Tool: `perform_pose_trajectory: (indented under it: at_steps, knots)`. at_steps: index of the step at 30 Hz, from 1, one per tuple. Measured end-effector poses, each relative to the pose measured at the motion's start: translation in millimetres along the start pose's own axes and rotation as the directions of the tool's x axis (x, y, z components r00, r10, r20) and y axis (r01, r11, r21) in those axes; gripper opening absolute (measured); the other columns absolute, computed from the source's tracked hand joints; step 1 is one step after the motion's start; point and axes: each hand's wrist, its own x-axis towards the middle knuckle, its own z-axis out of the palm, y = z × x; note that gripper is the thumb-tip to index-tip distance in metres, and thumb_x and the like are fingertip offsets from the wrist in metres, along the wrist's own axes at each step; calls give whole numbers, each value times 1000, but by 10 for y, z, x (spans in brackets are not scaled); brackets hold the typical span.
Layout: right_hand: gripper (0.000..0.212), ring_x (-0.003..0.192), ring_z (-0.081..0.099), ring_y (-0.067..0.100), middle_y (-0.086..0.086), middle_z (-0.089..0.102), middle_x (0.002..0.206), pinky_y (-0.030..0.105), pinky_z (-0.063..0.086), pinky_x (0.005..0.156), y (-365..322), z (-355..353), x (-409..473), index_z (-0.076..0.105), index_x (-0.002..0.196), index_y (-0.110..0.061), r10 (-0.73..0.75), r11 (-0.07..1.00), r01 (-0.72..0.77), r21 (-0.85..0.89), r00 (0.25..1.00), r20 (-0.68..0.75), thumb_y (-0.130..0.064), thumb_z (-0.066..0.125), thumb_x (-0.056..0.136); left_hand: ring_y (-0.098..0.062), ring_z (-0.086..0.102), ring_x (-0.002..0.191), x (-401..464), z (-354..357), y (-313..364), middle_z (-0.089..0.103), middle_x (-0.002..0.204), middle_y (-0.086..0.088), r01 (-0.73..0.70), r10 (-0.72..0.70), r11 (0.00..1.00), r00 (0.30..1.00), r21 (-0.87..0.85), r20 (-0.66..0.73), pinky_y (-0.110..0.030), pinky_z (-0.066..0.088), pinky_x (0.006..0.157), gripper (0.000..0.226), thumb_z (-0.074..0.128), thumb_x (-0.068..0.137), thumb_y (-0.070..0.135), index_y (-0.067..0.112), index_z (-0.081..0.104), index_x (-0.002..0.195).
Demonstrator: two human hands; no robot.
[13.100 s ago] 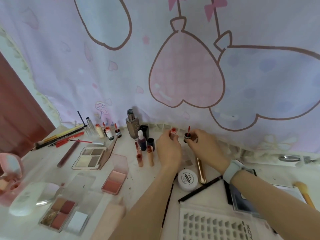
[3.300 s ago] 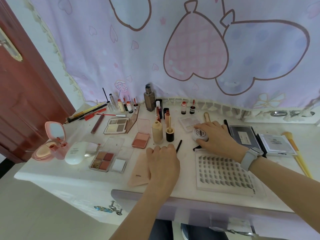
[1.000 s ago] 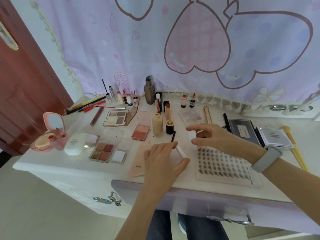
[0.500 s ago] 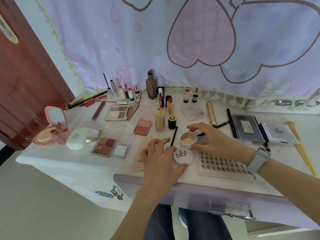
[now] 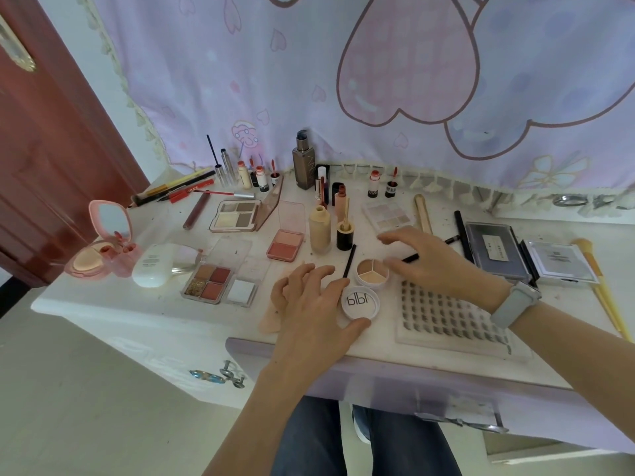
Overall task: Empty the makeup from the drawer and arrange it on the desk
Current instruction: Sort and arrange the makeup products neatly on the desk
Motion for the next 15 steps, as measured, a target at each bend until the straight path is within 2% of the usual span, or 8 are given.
perform_pose_trajectory:
  at_steps: [3,5,7,11,15]
  knots:
    - [42,121,45,20,4,51,130,24,29,99,107,-70,195,48,132,-13,20,984,-36,-177,996,-90,-19,54,91,-17,35,117,61,-38,-4,59,118,2,29,-31,998,999,-54,-39,-38,14,97,54,42,70,61,26,66,103]
    - [47,126,40,22,5,45,137,32,22,107,193,-103,363,43,135,-16,25,930,-37,-366,999,-37,-16,51,89,-18,40,117,137,-83,-3,59,117,3,65,-75,989,994,-130,-76,-34,13,98,51,41,74,58,25,66,103]
    - [56,132,33,22,4,37,144,37,15,112,233,-143,514,35,140,-18,61,879,-31,-476,997,47,-16,48,86,-20,46,116,207,-122,-10,59,116,3,95,-116,977,988,-193,-100,-29,10,98,48,39,76,54,24,66,103]
    - [71,142,14,20,3,15,155,46,6,115,219,-173,731,16,146,-18,142,813,25,-582,960,240,-18,49,84,-20,51,112,288,-160,-21,61,112,3,119,-156,959,979,-257,-129,-21,9,95,43,39,79,47,22,66,100]
    - [65,140,17,21,4,21,151,46,10,113,201,-148,860,22,141,-16,166,836,29,-548,939,302,-17,51,83,-17,50,111,325,-159,-25,61,112,4,128,-170,940,980,-316,-108,-27,17,97,42,39,80,46,21,67,100]
